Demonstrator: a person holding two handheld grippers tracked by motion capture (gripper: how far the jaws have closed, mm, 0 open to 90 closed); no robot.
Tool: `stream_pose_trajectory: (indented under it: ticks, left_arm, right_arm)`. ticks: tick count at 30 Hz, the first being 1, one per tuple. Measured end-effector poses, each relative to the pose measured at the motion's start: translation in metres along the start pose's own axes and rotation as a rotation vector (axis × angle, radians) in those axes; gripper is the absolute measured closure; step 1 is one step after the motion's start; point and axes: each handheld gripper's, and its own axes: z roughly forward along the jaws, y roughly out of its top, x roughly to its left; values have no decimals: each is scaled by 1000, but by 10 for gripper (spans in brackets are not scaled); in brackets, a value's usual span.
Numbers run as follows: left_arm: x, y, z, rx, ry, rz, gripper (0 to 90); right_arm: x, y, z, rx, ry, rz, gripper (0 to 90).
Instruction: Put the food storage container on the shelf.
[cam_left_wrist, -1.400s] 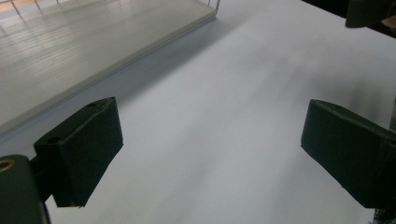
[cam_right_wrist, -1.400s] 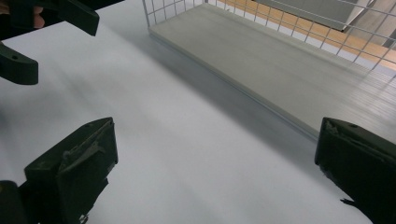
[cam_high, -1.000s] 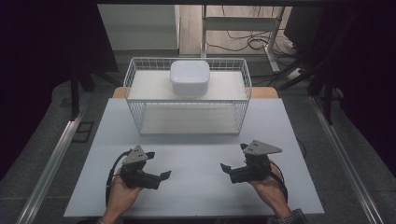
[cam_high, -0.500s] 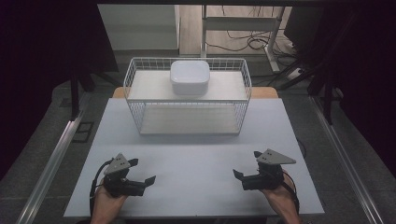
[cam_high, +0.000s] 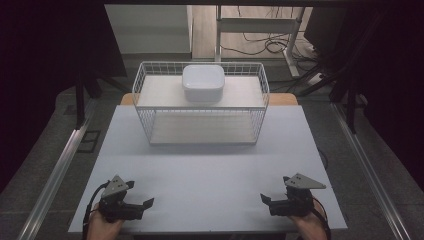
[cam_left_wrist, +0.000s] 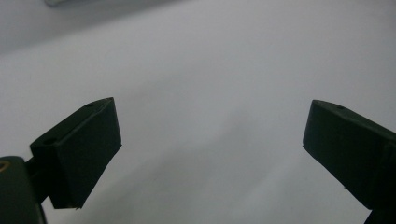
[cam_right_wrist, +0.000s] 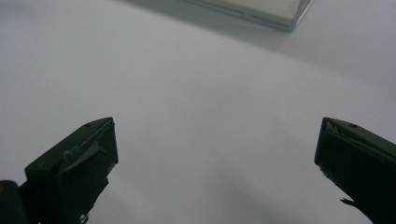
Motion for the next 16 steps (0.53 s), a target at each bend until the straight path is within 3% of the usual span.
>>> stream_pose_trajectory:
  ticks: [6, 9, 16]
  left_arm:
    - [4, -5, 4, 33, -7, -31, 37]
    - [5, -7, 6, 63, -18, -50, 37]
    - [6, -7, 8, 73, -29, -69, 37]
  right_arm:
    - [0, -12, 3, 61, 5, 14, 0]
    - [0, -16, 6, 117, 6, 20, 0]
    - [-2, -17, 6, 119, 6, 44, 0]
